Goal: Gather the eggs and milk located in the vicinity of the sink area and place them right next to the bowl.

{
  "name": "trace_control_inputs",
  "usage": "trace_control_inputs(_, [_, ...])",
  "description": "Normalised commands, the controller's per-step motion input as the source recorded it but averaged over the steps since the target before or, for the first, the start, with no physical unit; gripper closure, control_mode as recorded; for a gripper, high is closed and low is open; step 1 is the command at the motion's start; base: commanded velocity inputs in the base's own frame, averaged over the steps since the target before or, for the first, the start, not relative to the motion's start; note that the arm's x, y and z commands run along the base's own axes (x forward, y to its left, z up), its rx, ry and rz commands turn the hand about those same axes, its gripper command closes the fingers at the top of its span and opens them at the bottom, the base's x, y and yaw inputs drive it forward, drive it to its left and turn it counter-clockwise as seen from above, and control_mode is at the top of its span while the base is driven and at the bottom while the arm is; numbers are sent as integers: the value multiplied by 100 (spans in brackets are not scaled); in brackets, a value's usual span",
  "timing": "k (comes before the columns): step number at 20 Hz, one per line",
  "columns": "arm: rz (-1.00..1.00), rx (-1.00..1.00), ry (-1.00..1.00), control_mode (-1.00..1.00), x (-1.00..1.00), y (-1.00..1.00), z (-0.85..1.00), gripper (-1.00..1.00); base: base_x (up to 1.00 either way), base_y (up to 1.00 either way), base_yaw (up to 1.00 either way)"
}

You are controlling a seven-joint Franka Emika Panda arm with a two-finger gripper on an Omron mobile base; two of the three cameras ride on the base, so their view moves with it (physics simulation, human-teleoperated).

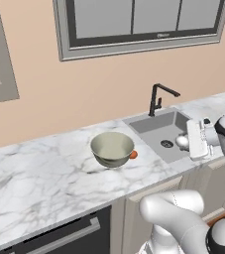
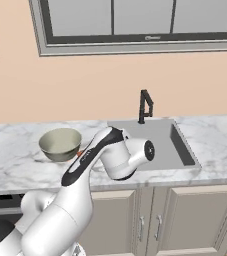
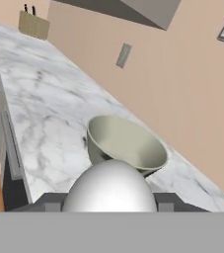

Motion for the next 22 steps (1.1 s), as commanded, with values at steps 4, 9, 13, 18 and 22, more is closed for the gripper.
trace_control_inputs(4, [0, 0, 4, -100, 0, 22, -13, 100, 0, 0, 0])
trace_control_inputs(9, [0, 0, 7, -100, 0, 40, -30, 100, 0, 0, 0])
trace_control_inputs(13, [0, -2, 12, -100, 6, 46, -29, 100, 0, 0, 0])
trace_control_inputs(18, [0, -1, 17, -100, 19, 50, -31, 100, 0, 0, 0])
trace_control_inputs(22, [0, 0, 16, -100, 15, 35, -32, 100, 0, 0, 0])
